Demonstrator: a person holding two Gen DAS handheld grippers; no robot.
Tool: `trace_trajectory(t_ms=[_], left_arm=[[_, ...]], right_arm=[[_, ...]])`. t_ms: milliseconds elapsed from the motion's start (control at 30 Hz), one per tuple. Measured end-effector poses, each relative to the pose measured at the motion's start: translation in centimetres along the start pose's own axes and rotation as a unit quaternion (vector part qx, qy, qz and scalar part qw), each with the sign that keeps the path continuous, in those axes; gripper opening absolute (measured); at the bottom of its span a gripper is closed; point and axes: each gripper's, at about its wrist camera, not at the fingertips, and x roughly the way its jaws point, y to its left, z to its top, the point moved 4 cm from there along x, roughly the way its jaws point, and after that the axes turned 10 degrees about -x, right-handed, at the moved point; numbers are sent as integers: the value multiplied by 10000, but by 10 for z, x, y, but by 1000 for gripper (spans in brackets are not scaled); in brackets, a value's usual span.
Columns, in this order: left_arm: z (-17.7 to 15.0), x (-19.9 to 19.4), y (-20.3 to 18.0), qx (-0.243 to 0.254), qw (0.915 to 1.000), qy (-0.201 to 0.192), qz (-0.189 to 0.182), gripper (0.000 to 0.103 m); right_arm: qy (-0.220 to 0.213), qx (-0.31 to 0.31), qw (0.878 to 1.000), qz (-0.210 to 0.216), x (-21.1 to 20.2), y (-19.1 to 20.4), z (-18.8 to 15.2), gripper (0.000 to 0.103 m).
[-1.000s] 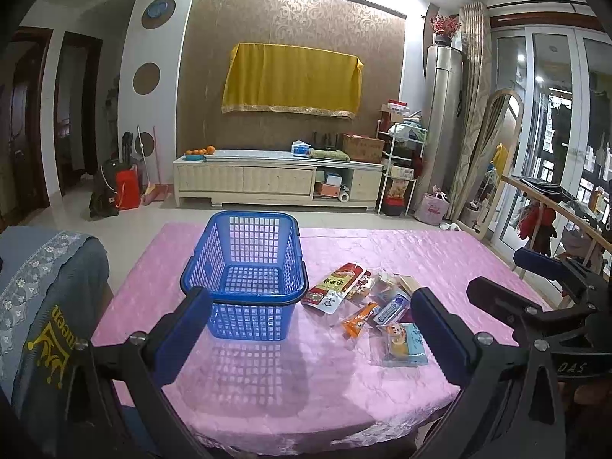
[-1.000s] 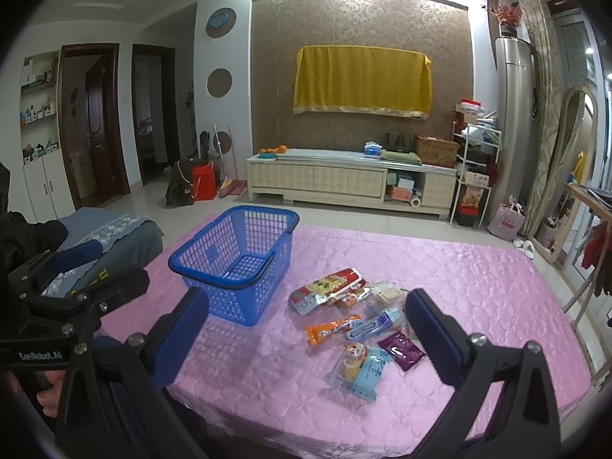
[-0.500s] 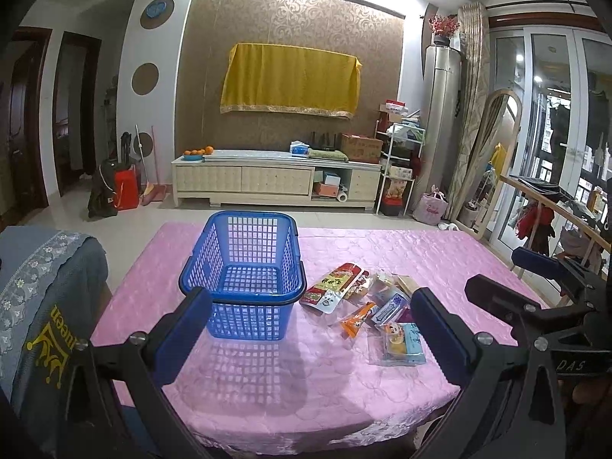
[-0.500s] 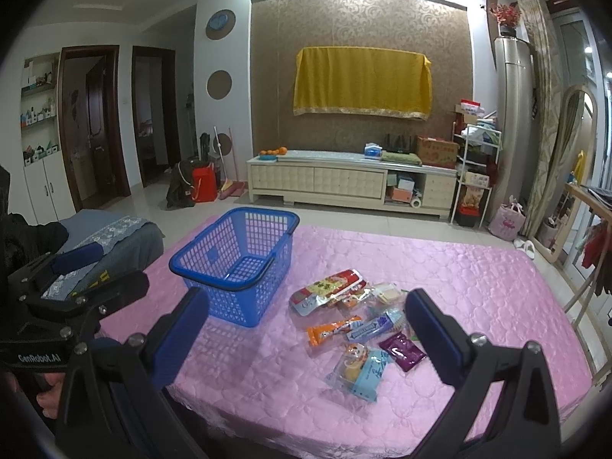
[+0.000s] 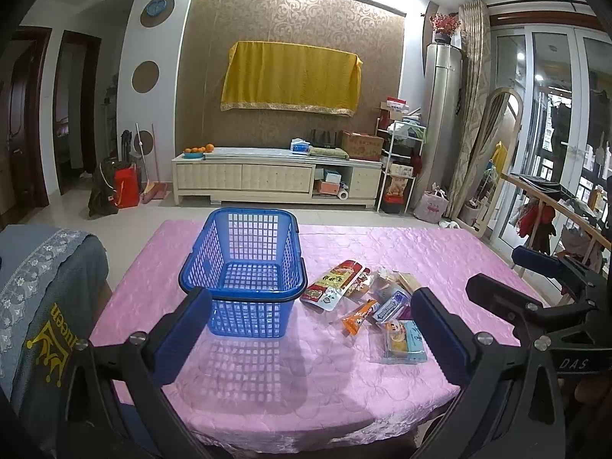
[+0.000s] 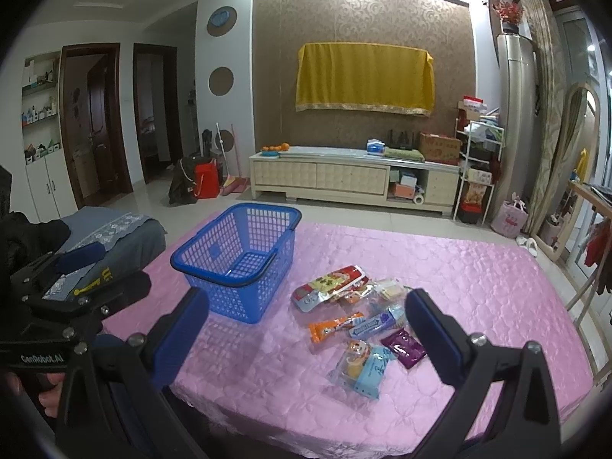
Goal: Organize snacks
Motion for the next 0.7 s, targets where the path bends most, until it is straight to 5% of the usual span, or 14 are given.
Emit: trace_trajectory(t_ms=[700], left_arm=[[-3,-2,-1,-8,10000,8,-4,103]], right_arm=[[26,-64,10000,61,1,4,4,103]])
